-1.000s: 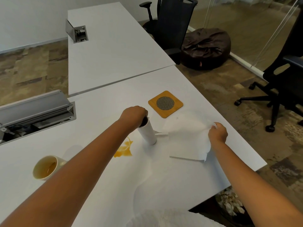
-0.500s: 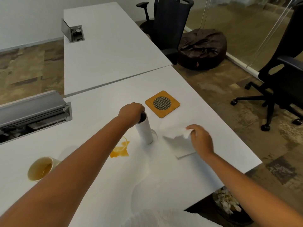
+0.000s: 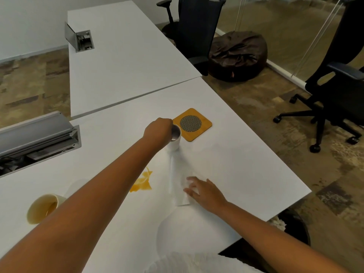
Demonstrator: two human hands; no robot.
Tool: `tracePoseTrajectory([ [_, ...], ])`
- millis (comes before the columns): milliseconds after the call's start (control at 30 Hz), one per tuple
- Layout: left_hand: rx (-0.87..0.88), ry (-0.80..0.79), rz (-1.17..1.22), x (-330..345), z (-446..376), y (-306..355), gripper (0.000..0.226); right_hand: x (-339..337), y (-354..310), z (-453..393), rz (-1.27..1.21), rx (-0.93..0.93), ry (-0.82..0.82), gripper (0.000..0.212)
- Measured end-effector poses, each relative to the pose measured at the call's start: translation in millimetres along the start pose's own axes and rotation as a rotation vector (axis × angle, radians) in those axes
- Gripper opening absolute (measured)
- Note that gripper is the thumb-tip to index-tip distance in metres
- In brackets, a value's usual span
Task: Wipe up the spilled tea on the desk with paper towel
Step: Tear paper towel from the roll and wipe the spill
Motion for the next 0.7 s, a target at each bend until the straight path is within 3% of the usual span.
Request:
tracePoseTrajectory([
  [133,0.072,0.016,-0.028,-1,-2,5,0.033,-34,-2,-12,-0.227,0.087,0.277,0.060],
  [267,0.166,0.003,0.057,-3,1,18,0.031,-68,-13,-30,-0.330,0.046,0.381,0.076],
  [367,0.161,-0.155,0.380,-1,4,27,0.027,-86,-20,-39,-0.415,0.043,0.478,0.070],
  [500,0.073,-0.305,0.901,6,6,27,0.045,-98,-8,-48,-0.557,0.162,0.536,0.063],
  [567,0.052,-0.228,0.906,18,3,19,0.050,-103,4,-47,-0.568,0.217,0.551,0.063],
  [700,-0.011,-0.076,0.639,59,0,-8,0.044,-110,30,-45,-0.587,0.351,0.600,0.066],
])
Point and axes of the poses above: each hand's wrist, its own z-axis away from the middle knuckle, its own x-axis out of the palm, y = z × x, the point moved 1 cm from there along -z, towards the middle knuckle, and after that the axes turned 12 degrees about z, right-handed, at the moved point
